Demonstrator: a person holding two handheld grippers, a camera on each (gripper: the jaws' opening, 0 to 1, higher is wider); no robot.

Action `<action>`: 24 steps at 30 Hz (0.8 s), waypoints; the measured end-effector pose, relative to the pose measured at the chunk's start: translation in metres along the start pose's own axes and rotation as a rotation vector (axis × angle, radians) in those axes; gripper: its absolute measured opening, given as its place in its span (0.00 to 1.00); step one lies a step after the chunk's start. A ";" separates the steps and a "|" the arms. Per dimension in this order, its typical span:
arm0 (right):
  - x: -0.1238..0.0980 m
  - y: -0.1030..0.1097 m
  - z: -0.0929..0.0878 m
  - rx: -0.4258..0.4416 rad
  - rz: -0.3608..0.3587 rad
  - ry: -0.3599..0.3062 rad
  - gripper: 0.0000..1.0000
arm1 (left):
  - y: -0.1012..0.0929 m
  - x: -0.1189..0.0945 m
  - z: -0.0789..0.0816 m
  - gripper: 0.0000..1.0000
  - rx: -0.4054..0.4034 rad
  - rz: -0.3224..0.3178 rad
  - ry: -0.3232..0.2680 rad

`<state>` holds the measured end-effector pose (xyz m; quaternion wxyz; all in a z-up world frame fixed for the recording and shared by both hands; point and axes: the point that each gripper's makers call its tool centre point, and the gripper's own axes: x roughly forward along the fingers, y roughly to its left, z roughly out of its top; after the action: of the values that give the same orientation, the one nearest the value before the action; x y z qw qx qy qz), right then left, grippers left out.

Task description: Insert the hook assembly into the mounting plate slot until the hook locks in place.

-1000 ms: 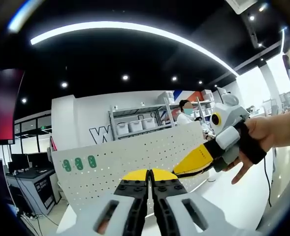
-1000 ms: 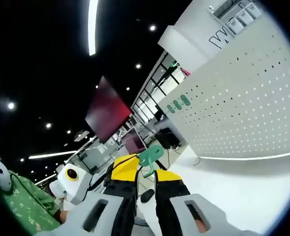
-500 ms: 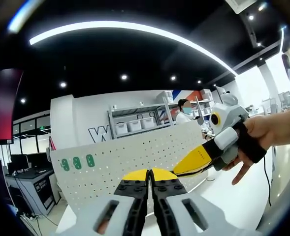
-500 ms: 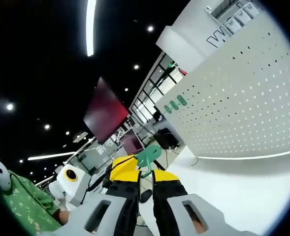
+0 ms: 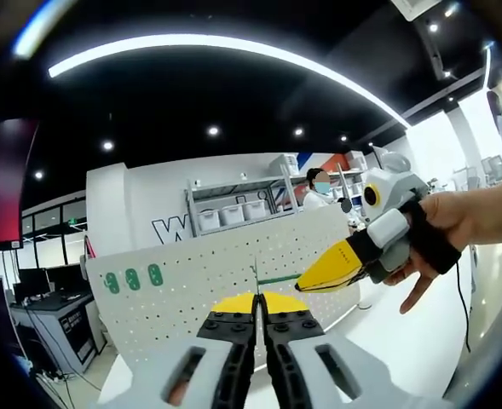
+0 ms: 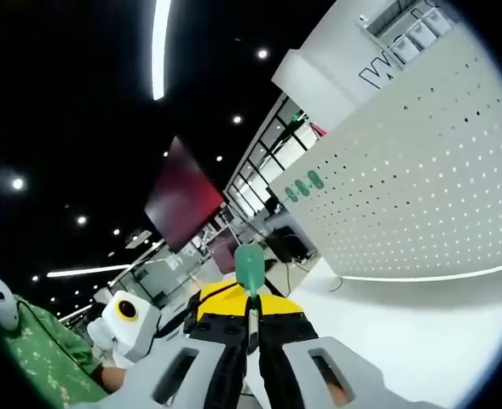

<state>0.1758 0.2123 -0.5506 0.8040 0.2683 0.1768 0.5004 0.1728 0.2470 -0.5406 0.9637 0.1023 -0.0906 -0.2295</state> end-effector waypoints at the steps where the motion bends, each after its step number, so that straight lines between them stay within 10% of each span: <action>1: 0.000 0.000 0.000 -0.006 -0.003 0.002 0.01 | 0.000 0.000 0.000 0.02 0.004 -0.002 0.001; 24: -0.005 -0.002 0.000 -0.124 -0.028 0.059 0.01 | -0.008 -0.005 -0.008 0.12 -0.013 -0.092 0.052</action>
<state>0.1747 0.2070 -0.5513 0.8205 0.2004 0.1727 0.5068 0.1668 0.2439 -0.5508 0.9549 0.1059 -0.0591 -0.2712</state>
